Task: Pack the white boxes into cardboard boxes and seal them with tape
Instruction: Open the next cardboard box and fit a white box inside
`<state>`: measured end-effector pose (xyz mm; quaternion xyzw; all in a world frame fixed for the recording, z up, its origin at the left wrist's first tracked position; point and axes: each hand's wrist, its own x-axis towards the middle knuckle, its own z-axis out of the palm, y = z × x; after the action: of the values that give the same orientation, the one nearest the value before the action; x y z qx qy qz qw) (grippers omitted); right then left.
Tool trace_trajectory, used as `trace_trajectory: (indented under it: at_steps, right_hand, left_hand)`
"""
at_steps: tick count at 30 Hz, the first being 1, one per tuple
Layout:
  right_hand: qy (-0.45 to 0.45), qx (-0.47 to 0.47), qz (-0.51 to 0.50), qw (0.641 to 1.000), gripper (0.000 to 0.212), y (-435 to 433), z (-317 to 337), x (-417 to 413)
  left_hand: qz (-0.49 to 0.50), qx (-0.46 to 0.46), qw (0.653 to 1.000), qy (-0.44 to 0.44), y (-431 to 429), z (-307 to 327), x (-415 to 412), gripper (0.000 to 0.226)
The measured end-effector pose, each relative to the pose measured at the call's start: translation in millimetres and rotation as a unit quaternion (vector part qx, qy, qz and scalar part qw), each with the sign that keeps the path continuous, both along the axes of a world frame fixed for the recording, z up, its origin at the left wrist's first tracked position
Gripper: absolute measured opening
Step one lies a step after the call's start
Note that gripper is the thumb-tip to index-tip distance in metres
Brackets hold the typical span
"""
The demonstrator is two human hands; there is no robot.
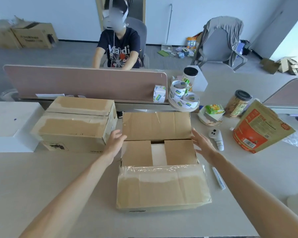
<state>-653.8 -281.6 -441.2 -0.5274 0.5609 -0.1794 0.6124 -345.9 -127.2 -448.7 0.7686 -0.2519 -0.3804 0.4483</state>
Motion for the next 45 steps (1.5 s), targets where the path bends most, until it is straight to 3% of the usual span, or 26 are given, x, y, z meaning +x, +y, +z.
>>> trace_trajectory:
  at_steps: [2, 6, 11, 13, 16, 18, 21, 23, 28, 32, 37, 45]
  right_hand:
    - [-0.025, 0.016, -0.022, 0.999, 0.056, -3, 5, -3]
    - [-0.064, 0.027, -0.046, 0.997, 0.076, -12, 9, -10]
    - [-0.031, -0.06, -0.003, 0.998, 0.076, -18, 25, -10]
    - [0.038, -0.132, 0.088, 0.986, 0.069, -15, 30, -11]
    - [0.148, -0.225, 0.228, 0.936, 0.051, -5, 28, -5]
    - [0.211, -0.268, 0.288, 0.895, 0.041, 1, 20, 2]
    - [0.257, -0.318, 0.327, 0.852, 0.051, 9, 2, 12]
    - [0.257, -0.333, 0.328, 0.846, 0.053, 17, -12, 14]
    - [0.243, -0.4, 0.299, 0.831, 0.052, 48, -32, 15]
    - [0.254, -0.445, 0.276, 0.813, 0.05, 53, -47, 15]
    - [0.263, -0.5, 0.242, 0.789, 0.047, 61, -63, 17]
    - [0.269, -0.541, 0.197, 0.772, 0.045, 53, -66, 29]
  left_hand:
    - [0.025, -0.012, 0.999, 0.019, 0, 1, 4, 0.046]
    - [0.024, -0.017, 0.999, 0.022, 4, 3, 6, 0.04]
    - [0.033, -0.035, 0.999, 0.009, 12, 9, 6, 0.05]
    - [-0.004, -0.028, 0.999, -0.044, 16, 12, 4, 0.059]
    - [-0.092, -0.002, 0.982, -0.166, 26, 13, -1, 0.057]
    - [-0.17, 0.03, 0.954, -0.247, 31, 13, -9, 0.042]
    - [-0.254, 0.045, 0.897, -0.359, 34, 3, -24, 0.025]
    - [-0.267, 0.034, 0.873, -0.407, 38, -5, -33, 0.03]
    - [-0.262, 0.024, 0.851, -0.455, 41, -22, -58, 0.035]
    - [-0.275, 0.012, 0.83, -0.486, 39, -43, -59, 0.063]
    - [-0.284, 0.004, 0.807, -0.518, 35, -63, -54, 0.055]
    - [-0.303, -0.023, 0.806, -0.508, 11, -71, -38, 0.053]
